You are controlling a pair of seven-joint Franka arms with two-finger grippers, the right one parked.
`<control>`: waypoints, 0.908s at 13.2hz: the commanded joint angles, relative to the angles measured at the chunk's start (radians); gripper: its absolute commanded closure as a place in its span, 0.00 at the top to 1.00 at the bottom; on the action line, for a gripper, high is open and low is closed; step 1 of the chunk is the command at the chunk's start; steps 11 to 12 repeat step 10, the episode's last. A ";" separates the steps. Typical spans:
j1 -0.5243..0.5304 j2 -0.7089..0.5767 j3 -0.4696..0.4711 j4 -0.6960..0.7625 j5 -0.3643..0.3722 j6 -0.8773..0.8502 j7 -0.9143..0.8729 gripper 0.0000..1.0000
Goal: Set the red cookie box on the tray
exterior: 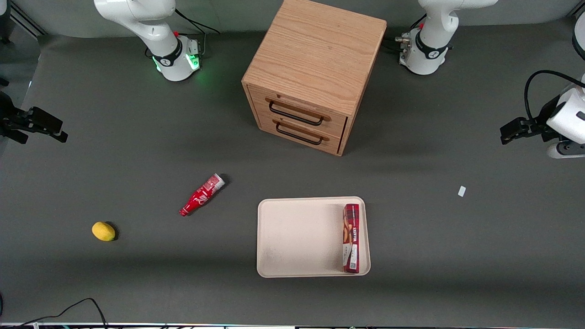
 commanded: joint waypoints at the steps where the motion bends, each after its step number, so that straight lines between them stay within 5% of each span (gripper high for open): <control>1: 0.004 -0.023 -0.007 0.007 0.013 -0.036 0.023 1.00; 4: 0.010 -0.012 0.001 0.058 0.001 -0.087 0.174 1.00; 12: 0.015 0.019 0.004 0.120 -0.010 -0.147 0.177 1.00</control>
